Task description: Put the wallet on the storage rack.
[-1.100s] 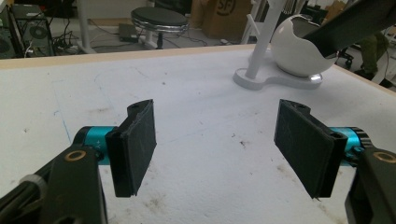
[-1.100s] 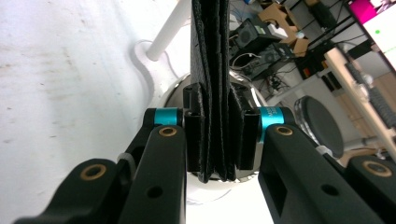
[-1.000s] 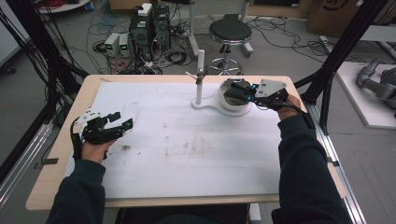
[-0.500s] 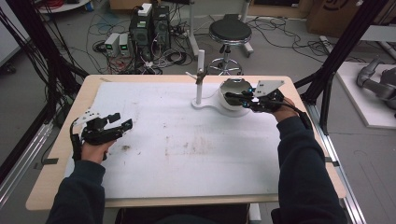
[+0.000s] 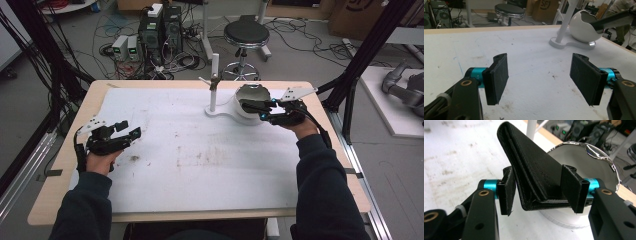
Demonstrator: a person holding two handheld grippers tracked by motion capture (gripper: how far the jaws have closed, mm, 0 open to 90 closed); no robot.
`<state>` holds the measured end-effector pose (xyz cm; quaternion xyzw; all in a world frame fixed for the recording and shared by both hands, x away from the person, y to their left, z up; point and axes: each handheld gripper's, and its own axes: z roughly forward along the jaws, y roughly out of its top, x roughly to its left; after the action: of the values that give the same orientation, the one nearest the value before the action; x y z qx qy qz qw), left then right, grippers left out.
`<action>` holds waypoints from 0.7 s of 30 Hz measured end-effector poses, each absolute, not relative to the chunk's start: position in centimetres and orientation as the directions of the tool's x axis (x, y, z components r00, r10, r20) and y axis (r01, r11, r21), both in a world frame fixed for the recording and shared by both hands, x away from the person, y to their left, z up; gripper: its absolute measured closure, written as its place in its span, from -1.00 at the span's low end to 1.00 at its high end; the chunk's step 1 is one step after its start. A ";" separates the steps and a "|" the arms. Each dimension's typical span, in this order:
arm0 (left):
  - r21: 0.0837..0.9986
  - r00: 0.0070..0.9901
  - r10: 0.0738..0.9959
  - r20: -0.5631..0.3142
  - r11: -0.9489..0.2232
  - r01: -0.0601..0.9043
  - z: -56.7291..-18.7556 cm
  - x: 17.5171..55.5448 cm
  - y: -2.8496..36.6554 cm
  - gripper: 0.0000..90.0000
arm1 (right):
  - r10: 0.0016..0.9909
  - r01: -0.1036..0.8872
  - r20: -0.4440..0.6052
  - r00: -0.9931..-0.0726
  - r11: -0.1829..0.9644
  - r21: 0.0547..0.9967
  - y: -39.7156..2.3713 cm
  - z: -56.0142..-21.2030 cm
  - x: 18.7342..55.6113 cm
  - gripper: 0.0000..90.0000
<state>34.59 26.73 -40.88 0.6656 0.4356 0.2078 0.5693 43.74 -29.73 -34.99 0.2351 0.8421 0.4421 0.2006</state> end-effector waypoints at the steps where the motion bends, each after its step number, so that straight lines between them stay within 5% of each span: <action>1: 0.939 0.534 0.816 -0.220 0.029 0.343 -40.9 34.6 26.7 -0.31 | 0.577 0.209 -0.129 -0.807 0.482 0.851 -29.9 -35.2 43.6 0.05; 8: 0.938 0.541 0.812 -0.219 0.022 0.347 -40.9 34.6 26.6 -0.31 | 0.584 0.184 -0.177 -0.792 0.505 0.844 -29.6 -35.6 43.5 0.17; 13: 0.938 0.537 0.814 -0.222 0.028 0.345 -40.9 34.6 26.7 -0.31 | 0.600 0.227 -0.128 -0.790 0.480 0.847 -29.8 -35.7 43.5 -0.19; 21: 0.943 0.534 0.822 -0.199 0.013 0.332 -40.7 34.6 26.6 -0.38 | 0.643 0.264 -0.087 -0.761 0.429 0.864 -31.0 -34.6 42.3 -0.40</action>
<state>34.62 26.63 -40.72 0.6682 0.4314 0.2164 0.5662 42.32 -31.03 -34.64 0.2768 0.8195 0.4570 0.2074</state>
